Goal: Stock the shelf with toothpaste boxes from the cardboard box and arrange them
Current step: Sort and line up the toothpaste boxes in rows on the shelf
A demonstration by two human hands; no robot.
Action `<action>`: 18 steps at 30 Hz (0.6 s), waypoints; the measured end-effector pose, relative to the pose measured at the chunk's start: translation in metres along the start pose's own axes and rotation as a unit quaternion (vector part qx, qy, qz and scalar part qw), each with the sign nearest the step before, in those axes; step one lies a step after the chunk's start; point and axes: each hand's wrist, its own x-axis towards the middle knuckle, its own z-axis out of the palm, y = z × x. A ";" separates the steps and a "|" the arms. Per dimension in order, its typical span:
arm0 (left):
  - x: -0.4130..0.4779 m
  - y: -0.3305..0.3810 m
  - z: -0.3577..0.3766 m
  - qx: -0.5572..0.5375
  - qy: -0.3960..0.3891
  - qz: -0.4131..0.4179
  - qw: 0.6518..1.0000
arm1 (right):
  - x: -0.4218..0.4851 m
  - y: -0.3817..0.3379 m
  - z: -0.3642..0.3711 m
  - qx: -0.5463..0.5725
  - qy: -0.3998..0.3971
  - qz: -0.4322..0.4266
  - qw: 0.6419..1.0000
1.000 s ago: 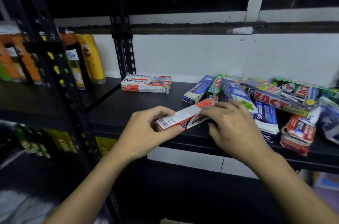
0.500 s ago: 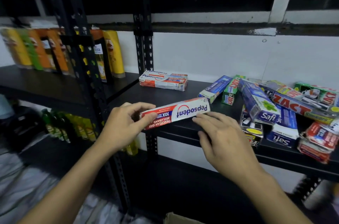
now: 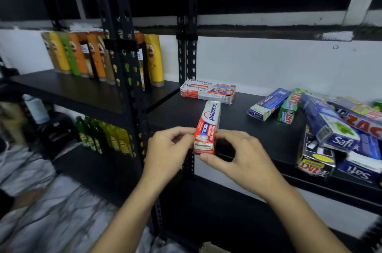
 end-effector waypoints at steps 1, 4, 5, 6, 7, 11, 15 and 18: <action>-0.001 0.000 0.003 -0.033 -0.024 -0.007 0.999 | -0.001 0.001 -0.002 -0.003 0.008 0.008 1.000; -0.003 -0.003 0.014 -0.059 -0.085 -0.002 0.995 | -0.005 0.006 -0.005 -0.022 0.046 0.055 0.997; -0.002 -0.004 0.019 -0.051 -0.102 0.003 0.993 | -0.006 0.007 -0.006 -0.032 0.062 0.074 0.995; 0.000 -0.006 0.022 -0.041 -0.117 0.008 0.992 | -0.007 0.010 -0.006 -0.040 0.079 0.094 0.992; 0.003 -0.008 0.024 -0.028 -0.129 0.015 0.991 | -0.007 0.011 -0.006 -0.044 0.093 0.114 0.988; 0.028 -0.008 0.030 0.049 -0.102 0.064 0.991 | -0.004 0.019 -0.009 -0.023 0.120 0.172 0.977; 0.081 -0.016 0.031 0.127 -0.011 0.085 0.988 | 0.011 0.027 -0.016 -0.037 0.107 0.211 0.971; 0.127 -0.027 0.021 0.188 0.033 0.087 0.978 | 0.029 0.028 -0.017 -0.057 0.074 0.225 0.970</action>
